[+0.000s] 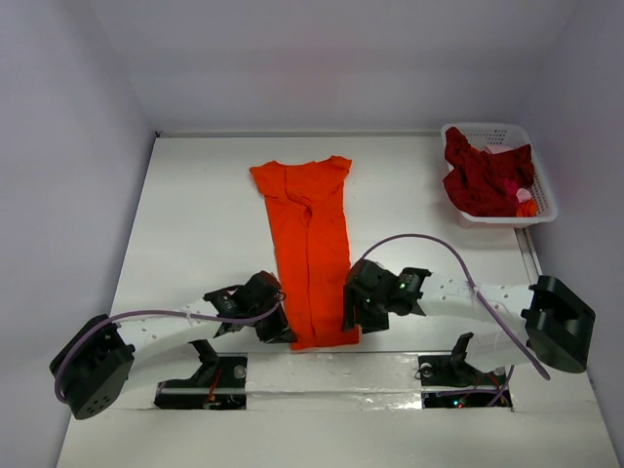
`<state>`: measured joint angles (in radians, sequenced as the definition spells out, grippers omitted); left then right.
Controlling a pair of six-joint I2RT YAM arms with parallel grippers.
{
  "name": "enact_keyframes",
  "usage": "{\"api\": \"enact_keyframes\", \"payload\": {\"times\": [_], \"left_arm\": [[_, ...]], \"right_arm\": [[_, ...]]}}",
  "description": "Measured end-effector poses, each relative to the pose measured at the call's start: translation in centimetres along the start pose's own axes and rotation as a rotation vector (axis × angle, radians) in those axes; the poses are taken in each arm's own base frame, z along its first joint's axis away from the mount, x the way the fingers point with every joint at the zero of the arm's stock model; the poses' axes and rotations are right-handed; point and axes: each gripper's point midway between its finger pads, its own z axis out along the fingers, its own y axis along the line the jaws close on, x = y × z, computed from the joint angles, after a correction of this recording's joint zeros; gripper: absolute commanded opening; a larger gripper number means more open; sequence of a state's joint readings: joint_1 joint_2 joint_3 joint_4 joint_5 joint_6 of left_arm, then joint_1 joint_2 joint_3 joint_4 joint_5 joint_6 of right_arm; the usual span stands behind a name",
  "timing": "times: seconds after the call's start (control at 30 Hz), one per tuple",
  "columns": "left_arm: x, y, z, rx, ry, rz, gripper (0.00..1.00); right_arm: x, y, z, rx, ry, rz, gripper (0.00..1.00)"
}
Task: Fold and stack the t-shirts
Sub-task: Fold the tshirt
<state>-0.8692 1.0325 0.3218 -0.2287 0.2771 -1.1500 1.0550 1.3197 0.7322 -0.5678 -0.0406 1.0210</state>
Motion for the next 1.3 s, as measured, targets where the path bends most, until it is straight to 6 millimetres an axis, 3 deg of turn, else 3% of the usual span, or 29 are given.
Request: {"api": "enact_keyframes", "payload": {"times": [0.3, 0.43, 0.73, 1.3], "left_arm": [[0.0, 0.2, -0.1, -0.015, 0.0, -0.003, 0.0], [0.0, 0.2, -0.1, -0.018, 0.0, -0.004, 0.0], [0.0, 0.3, -0.2, -0.027, -0.003, -0.006, 0.0], [-0.2, 0.7, -0.8, -0.061, -0.013, -0.012, 0.0]], "right_arm": [[0.3, -0.6, 2.3, 0.048, 0.033, -0.001, 0.61], [0.5, 0.2, 2.6, 0.016, 0.048, -0.002, 0.59], [0.3, -0.1, 2.6, 0.027, 0.039, -0.005, 0.51], [0.7, -0.3, 1.3, 0.022, 0.049, -0.011, 0.53]]}}
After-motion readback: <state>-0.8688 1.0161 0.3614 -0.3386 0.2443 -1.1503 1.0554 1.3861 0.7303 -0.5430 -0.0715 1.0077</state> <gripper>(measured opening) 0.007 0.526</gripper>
